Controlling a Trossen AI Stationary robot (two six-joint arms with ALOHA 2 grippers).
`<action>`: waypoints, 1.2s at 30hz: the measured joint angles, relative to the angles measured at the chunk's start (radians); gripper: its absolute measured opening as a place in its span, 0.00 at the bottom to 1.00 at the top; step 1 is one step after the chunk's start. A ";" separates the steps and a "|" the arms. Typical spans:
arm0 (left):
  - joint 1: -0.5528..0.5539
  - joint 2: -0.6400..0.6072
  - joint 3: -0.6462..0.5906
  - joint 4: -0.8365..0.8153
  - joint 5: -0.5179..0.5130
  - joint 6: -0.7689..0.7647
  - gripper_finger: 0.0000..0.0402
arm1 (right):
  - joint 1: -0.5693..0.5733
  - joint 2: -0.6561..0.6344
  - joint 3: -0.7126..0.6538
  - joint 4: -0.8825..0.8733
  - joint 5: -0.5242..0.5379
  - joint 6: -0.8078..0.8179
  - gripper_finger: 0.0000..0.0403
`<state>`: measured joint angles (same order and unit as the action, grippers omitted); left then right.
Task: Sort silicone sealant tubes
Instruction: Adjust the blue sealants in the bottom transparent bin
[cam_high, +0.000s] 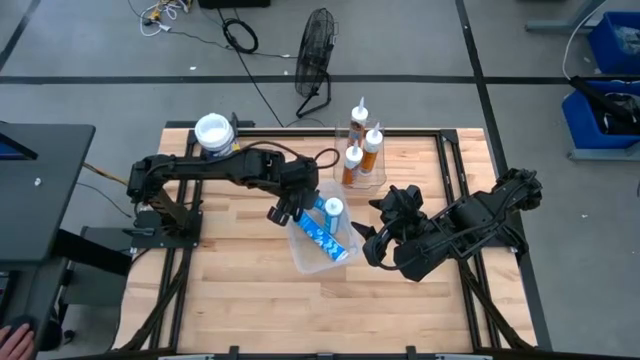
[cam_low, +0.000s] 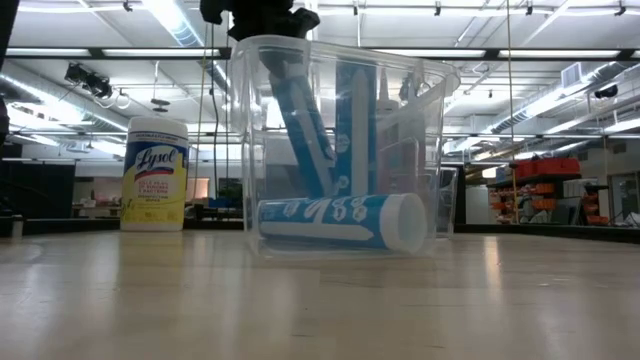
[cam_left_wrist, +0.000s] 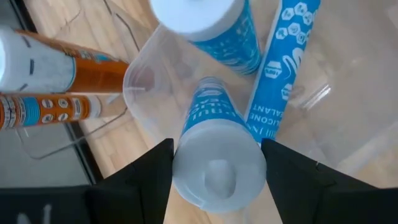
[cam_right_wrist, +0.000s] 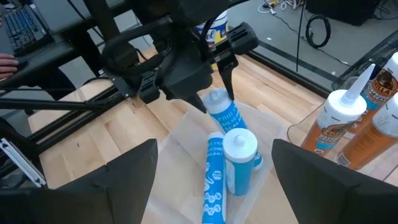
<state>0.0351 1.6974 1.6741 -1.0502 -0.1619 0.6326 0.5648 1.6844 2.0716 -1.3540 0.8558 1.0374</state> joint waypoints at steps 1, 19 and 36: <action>0.000 0.000 0.000 0.004 0.000 -0.011 0.57 | 0.000 0.000 0.000 0.000 0.000 0.000 0.79; -0.006 0.000 0.001 0.092 -0.044 0.009 0.57 | 0.000 0.000 0.000 0.000 0.000 0.000 0.79; -0.043 0.005 0.003 0.014 -0.022 -0.045 0.56 | 0.000 0.000 0.000 0.001 -0.010 0.001 0.79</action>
<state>-0.0075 1.7023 1.6767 -1.0360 -0.1843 0.5875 0.5648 1.6844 2.0716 -1.3530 0.8455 1.0385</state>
